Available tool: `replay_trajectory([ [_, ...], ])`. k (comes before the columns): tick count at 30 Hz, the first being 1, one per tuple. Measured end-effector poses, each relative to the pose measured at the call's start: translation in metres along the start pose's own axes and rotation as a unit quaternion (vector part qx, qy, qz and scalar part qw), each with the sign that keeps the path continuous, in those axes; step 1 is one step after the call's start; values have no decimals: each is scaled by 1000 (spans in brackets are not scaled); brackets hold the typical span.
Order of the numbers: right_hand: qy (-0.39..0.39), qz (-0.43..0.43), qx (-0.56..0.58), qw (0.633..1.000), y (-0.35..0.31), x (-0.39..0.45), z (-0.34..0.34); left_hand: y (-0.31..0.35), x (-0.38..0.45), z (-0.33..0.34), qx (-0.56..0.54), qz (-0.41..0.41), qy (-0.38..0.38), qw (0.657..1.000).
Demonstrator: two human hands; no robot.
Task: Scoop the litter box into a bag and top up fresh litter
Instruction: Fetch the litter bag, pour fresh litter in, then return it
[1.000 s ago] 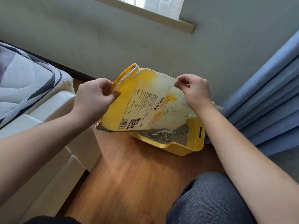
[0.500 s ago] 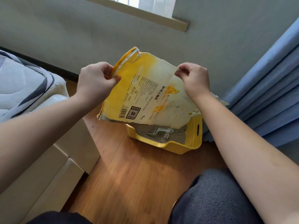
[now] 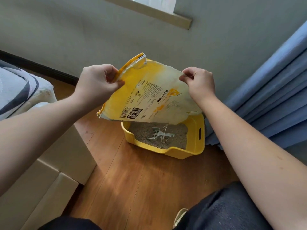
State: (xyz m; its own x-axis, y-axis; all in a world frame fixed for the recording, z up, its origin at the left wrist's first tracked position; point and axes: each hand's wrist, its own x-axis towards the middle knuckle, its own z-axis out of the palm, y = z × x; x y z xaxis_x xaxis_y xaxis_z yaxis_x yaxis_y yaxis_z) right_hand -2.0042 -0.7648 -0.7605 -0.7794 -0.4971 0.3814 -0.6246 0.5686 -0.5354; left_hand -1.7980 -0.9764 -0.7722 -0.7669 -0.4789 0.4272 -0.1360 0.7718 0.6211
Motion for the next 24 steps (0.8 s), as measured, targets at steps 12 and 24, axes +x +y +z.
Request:
replay_trajectory([
  [12, -11, 7, 49, 999, 5, -7, 15, -2, -2, -2, 6, -7, 40, 999],
  [24, 12, -11, 42, 999, 8, -6, 16, 5, -7, 0, 17, 18, 64, 998],
])
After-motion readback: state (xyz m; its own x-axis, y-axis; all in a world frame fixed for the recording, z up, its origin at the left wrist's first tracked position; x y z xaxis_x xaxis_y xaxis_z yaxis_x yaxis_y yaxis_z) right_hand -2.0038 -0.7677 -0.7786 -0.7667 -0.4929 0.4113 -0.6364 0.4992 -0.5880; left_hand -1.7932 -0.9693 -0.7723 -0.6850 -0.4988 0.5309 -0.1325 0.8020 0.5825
